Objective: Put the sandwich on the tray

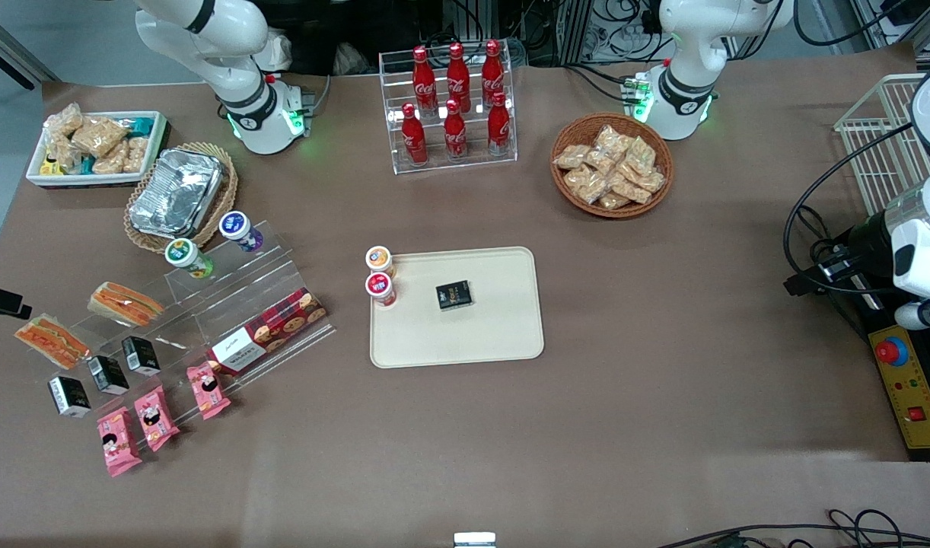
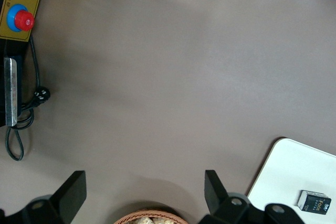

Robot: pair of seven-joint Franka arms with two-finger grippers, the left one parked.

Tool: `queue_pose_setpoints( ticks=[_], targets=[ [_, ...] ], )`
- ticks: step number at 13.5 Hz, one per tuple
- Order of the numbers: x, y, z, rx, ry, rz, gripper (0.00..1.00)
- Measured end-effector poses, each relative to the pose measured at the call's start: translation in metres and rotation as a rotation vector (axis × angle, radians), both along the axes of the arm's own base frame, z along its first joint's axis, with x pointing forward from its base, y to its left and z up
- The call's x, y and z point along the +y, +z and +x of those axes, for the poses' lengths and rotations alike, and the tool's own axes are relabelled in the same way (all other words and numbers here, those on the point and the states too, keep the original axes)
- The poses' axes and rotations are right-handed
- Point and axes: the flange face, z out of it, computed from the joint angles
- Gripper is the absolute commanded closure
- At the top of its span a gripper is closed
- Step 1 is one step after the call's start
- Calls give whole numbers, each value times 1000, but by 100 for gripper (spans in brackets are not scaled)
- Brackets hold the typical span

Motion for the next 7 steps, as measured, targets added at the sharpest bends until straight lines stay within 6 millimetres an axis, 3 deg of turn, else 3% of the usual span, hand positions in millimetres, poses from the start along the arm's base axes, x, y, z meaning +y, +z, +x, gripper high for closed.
queue_pose_setpoints(
  ticks=[7],
  targets=[
    [-18,-18,-2,3,381,64,1]
  ],
)
